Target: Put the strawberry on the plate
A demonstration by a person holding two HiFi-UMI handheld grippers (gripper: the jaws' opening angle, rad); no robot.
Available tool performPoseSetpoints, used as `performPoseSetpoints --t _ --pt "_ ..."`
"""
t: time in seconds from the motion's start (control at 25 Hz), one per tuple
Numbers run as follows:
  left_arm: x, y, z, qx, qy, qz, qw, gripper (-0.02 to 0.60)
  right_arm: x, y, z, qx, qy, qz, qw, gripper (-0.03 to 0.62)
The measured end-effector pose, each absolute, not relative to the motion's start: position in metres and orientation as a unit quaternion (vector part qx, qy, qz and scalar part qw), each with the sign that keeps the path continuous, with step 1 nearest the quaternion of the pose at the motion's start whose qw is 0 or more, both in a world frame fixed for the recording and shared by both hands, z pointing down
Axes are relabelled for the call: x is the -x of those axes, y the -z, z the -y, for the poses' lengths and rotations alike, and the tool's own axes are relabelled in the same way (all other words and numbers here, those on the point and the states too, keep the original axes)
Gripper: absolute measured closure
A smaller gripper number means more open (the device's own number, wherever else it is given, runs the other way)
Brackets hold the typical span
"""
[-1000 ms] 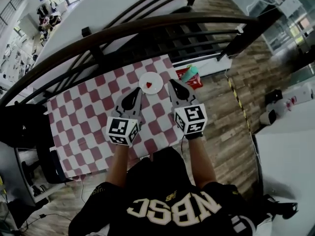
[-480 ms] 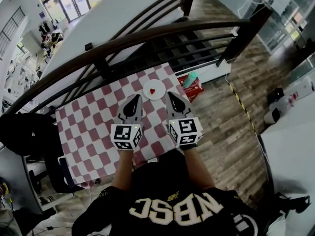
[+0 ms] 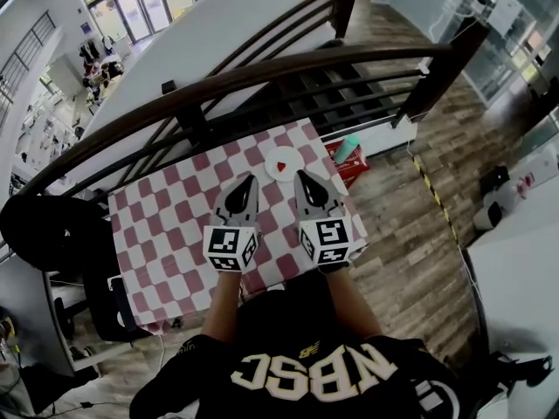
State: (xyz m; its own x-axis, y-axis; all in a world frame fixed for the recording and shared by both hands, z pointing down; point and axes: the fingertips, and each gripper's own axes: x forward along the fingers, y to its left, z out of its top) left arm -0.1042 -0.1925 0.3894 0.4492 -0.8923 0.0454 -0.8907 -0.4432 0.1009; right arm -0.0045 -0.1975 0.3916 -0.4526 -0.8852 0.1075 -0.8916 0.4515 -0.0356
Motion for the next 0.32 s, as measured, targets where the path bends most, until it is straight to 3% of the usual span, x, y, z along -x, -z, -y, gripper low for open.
performPoseSetpoints --t 0.32 --pt "0.107 -0.395 0.183 -0.848 0.006 0.527 0.058 0.568 0.013 -0.404 0.187 -0.503 -0.051 0.861 0.057 0.576"
